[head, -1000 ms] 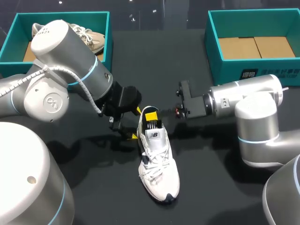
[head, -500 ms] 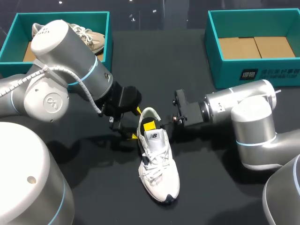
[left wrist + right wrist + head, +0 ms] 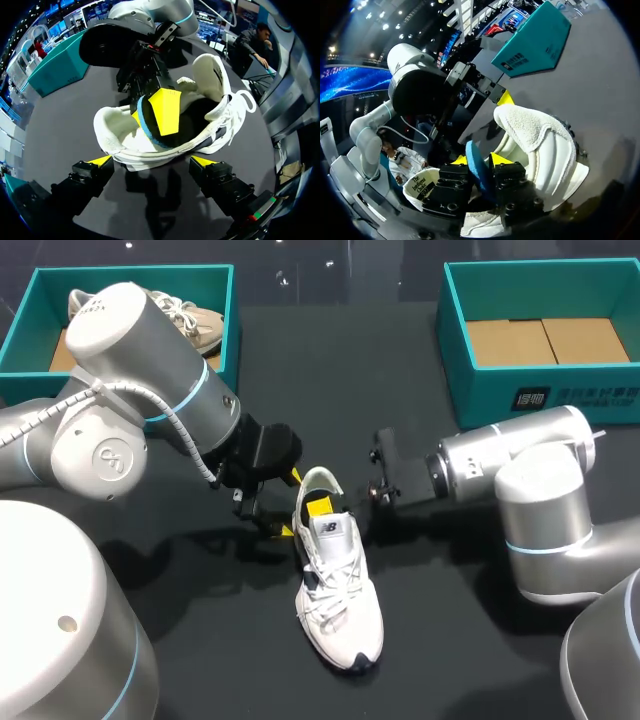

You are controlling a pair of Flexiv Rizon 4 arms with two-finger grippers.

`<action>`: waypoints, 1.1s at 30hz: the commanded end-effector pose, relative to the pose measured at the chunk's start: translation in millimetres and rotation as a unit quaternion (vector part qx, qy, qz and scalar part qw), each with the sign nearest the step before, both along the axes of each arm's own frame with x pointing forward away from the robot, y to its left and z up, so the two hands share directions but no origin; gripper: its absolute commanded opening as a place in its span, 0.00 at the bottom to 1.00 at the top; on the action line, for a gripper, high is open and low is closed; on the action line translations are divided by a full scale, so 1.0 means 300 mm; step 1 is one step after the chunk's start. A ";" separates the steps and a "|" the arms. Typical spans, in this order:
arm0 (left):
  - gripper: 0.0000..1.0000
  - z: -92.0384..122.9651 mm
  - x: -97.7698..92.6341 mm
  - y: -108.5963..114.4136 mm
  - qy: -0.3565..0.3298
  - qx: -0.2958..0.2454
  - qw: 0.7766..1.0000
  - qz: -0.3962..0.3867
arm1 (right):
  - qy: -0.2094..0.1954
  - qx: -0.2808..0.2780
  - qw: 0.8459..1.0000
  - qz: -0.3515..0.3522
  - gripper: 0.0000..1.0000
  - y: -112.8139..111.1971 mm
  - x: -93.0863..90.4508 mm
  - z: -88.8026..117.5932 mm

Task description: Take the shoe out of the shoebox, open the shoe tongue, remove and reinsert the insole, then place the shoe into the shoebox

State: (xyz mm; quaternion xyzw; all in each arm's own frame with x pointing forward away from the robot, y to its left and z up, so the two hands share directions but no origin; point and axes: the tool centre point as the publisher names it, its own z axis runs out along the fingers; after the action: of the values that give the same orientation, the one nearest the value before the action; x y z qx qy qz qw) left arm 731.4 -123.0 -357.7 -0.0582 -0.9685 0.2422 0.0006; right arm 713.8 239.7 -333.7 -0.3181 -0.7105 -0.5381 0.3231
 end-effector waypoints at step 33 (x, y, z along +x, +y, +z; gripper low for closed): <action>1.00 -0.002 0.000 -0.002 -0.001 0.001 1.000 0.000 | 0.004 -0.017 1.000 -0.014 0.00 0.000 0.007 -0.035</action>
State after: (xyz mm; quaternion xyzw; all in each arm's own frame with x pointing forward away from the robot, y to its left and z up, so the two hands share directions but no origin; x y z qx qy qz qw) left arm 731.6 -122.7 -357.8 -0.0580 -0.9685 0.2421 0.0005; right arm 726.4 239.2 -340.2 -0.3302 -0.7124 -0.5324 0.3163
